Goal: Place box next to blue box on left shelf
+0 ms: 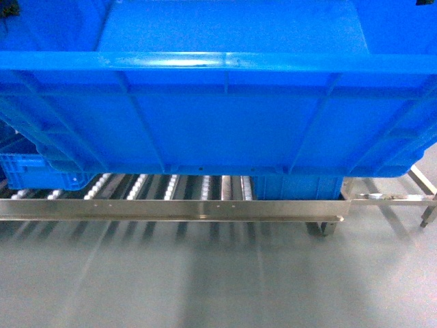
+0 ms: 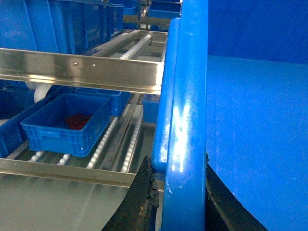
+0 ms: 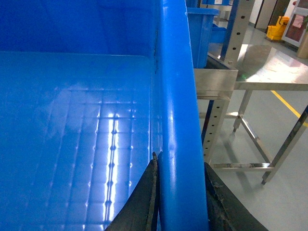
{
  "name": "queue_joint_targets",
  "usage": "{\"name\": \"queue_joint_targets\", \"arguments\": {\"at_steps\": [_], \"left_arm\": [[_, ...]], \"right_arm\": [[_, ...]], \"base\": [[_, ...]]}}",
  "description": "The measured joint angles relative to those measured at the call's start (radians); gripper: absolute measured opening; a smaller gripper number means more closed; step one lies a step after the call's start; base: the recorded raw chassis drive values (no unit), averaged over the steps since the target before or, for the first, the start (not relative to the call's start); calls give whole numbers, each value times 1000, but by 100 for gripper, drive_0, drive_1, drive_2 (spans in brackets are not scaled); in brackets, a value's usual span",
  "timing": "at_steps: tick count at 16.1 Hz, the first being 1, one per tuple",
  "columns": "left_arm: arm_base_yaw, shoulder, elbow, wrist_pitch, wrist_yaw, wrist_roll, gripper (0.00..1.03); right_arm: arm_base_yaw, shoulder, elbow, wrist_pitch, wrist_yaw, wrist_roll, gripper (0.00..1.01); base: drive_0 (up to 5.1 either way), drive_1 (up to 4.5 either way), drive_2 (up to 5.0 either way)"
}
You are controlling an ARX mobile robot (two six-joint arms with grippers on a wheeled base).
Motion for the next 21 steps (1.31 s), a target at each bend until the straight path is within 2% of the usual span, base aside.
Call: {"name": "queue_joint_targets", "arguments": {"at_steps": [16,21], "left_arm": [[0,0,0,-3,-1,0,14],[6,0,0,-2,1,0,14]], "right_arm": [[0,-1,0,-1,1,0,17],[5,0,0,0,1,0,17]], "base": [[-498,248,248],[0,0,0]]}}
